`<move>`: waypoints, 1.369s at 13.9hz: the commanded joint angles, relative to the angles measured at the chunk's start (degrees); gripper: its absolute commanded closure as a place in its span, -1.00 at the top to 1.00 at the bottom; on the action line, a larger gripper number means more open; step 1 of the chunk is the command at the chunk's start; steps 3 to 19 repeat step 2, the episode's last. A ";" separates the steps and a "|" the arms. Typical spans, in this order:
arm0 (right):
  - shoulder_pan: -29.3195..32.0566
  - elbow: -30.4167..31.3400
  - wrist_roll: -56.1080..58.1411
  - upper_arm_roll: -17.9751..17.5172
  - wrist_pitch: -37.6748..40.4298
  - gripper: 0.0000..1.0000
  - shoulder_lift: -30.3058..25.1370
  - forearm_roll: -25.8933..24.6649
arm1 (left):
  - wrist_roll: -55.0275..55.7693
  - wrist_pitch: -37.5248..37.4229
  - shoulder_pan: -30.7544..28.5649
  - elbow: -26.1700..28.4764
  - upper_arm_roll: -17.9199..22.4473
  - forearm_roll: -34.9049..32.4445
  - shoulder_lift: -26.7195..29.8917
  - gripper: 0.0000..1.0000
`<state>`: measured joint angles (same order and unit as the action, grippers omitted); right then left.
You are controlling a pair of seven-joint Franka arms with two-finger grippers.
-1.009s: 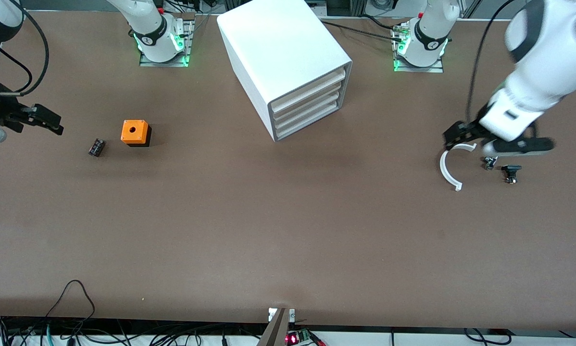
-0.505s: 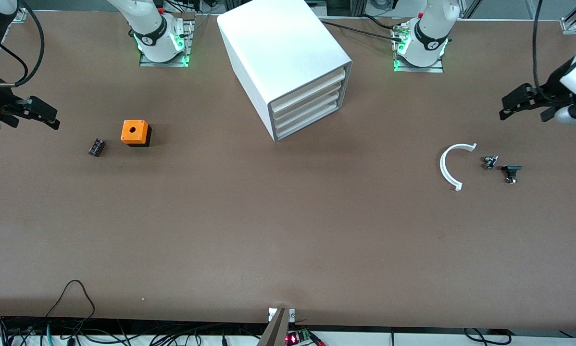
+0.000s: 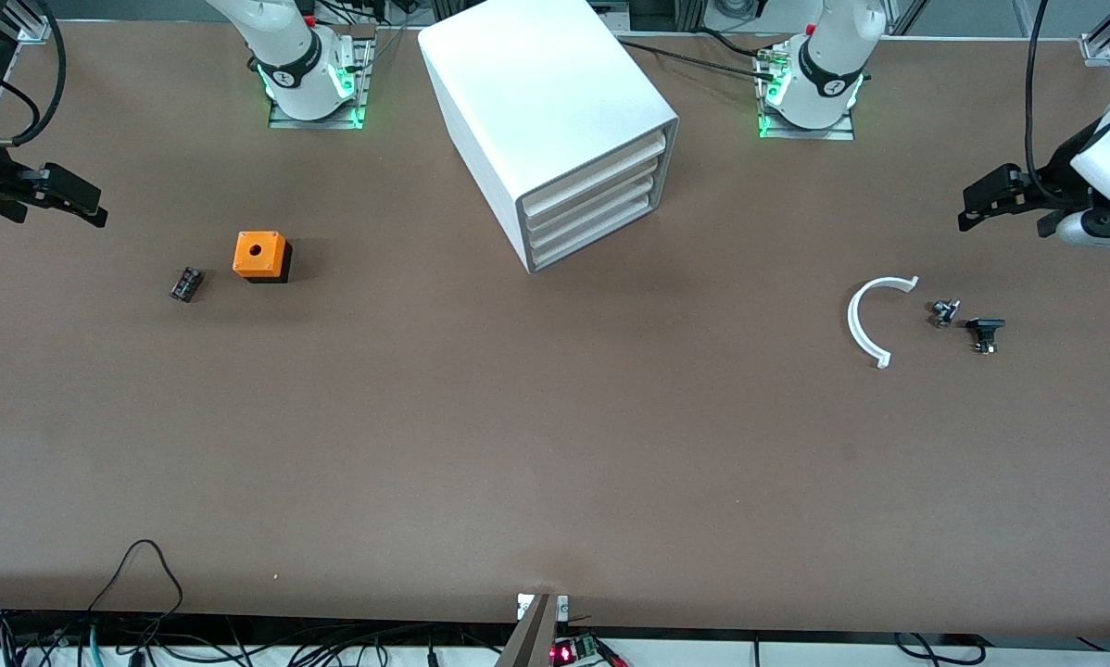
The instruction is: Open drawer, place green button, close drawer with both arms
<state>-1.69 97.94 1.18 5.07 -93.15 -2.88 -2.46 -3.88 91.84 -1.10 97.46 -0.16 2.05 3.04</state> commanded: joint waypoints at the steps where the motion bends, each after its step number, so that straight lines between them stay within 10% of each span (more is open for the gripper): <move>1: 0.19 -0.65 0.13 0.03 0.34 1.00 -0.20 0.79 | -0.86 -1.66 0.22 -2.10 -0.10 -1.87 -0.93 1.00; 19: 0.19 -0.65 0.13 0.03 0.42 1.00 -0.20 0.88 | -0.77 -1.75 0.22 -2.19 -0.10 -1.87 -0.93 1.00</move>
